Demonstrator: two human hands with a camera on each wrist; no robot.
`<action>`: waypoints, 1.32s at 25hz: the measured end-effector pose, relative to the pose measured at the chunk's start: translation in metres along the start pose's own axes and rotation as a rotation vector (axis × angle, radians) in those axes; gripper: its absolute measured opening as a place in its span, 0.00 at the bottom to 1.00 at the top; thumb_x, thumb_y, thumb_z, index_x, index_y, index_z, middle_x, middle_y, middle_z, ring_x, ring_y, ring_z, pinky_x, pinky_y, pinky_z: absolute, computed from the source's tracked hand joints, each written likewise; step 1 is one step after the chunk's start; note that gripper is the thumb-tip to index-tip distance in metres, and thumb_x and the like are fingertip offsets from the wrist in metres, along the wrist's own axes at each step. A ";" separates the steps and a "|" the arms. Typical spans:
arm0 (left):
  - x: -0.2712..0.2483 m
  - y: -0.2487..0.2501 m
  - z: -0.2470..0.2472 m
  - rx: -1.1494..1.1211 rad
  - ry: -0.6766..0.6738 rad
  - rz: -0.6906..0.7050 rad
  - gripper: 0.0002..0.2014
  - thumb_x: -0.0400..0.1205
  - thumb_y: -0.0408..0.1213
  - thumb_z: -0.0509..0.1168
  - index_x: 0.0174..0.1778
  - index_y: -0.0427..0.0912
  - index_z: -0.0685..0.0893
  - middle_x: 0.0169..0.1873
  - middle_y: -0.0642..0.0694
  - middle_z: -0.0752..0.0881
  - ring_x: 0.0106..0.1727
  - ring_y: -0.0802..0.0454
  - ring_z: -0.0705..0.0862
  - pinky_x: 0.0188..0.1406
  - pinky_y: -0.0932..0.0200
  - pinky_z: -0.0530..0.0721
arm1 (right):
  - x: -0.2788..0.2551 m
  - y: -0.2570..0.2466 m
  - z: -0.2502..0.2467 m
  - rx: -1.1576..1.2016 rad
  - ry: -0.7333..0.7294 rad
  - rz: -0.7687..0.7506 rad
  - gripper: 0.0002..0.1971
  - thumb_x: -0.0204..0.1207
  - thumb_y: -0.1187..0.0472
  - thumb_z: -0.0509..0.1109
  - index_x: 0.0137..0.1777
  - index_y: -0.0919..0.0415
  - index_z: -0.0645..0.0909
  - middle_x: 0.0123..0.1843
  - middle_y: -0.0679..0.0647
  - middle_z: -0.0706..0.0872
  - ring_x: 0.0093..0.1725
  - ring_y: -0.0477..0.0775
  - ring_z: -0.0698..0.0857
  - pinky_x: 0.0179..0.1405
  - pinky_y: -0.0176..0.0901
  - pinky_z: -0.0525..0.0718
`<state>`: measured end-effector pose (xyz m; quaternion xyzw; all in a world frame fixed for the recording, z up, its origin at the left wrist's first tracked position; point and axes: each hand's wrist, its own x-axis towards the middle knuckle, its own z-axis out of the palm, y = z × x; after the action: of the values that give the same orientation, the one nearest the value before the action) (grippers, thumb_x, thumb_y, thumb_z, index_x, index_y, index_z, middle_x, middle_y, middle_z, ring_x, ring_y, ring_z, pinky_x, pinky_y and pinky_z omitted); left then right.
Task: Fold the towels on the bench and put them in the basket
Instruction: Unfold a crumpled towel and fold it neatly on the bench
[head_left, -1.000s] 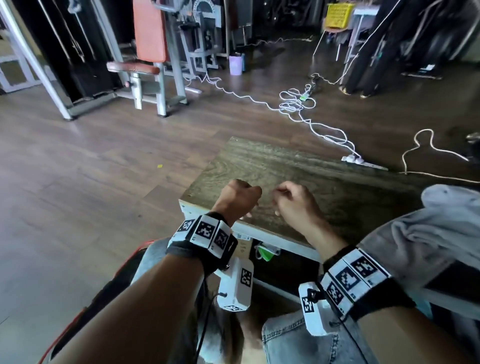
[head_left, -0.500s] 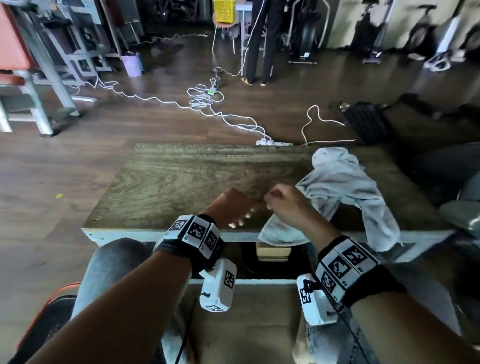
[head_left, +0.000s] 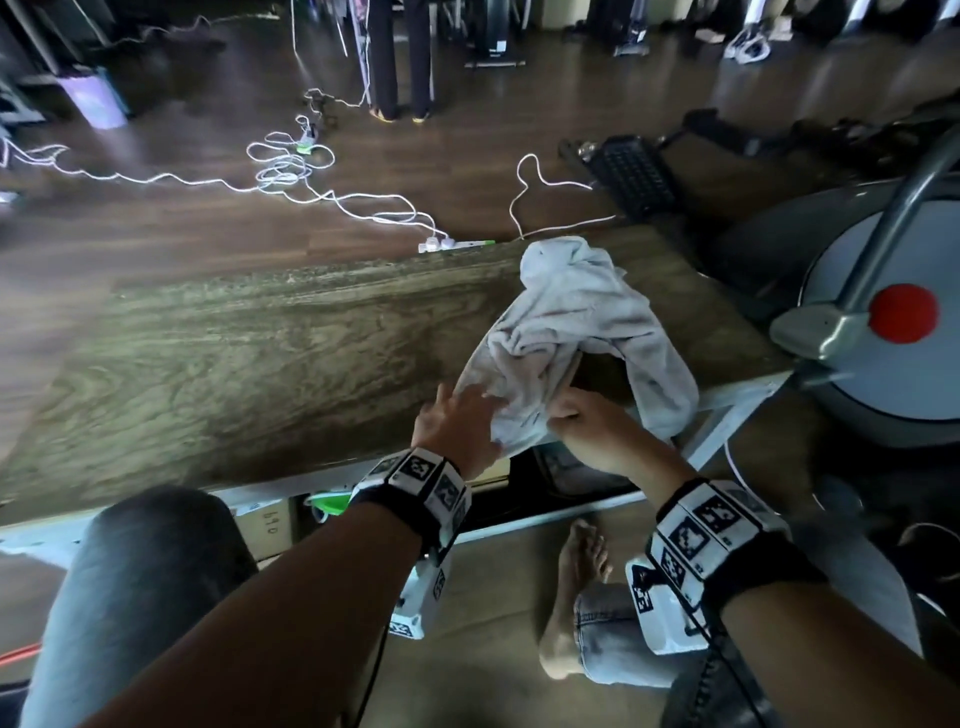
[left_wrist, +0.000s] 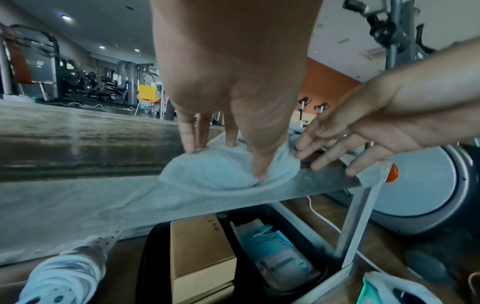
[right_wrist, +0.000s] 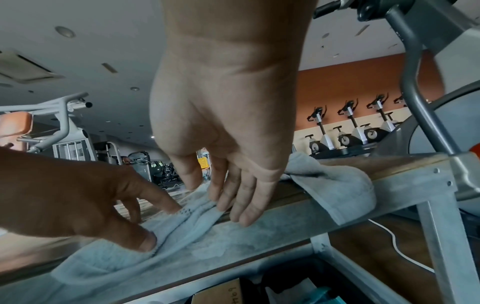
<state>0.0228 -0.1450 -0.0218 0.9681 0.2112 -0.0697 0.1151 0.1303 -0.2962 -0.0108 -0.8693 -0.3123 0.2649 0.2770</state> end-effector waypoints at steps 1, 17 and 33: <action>0.000 0.002 0.001 -0.004 0.074 -0.014 0.22 0.81 0.47 0.68 0.72 0.60 0.78 0.73 0.54 0.76 0.74 0.47 0.71 0.67 0.50 0.77 | 0.003 0.007 0.002 0.007 0.018 -0.016 0.09 0.79 0.66 0.63 0.50 0.76 0.77 0.47 0.67 0.83 0.47 0.64 0.83 0.43 0.52 0.75; -0.019 -0.025 -0.077 -0.304 0.327 0.070 0.24 0.67 0.63 0.66 0.54 0.55 0.72 0.43 0.46 0.89 0.39 0.42 0.87 0.35 0.49 0.86 | 0.015 -0.048 0.021 -0.099 0.259 -0.379 0.18 0.81 0.52 0.64 0.70 0.45 0.79 0.66 0.48 0.86 0.62 0.58 0.86 0.53 0.48 0.84; 0.002 -0.109 -0.059 -0.302 0.680 0.122 0.14 0.72 0.29 0.72 0.35 0.57 0.88 0.42 0.66 0.78 0.55 0.54 0.72 0.61 0.50 0.70 | 0.032 -0.053 0.037 -0.298 0.263 -0.395 0.31 0.75 0.56 0.75 0.74 0.55 0.66 0.80 0.56 0.68 0.77 0.61 0.68 0.66 0.59 0.80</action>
<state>-0.0168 -0.0327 0.0137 0.9190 0.1870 0.2945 0.1837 0.1067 -0.2280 -0.0119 -0.8495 -0.4728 0.0419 0.2304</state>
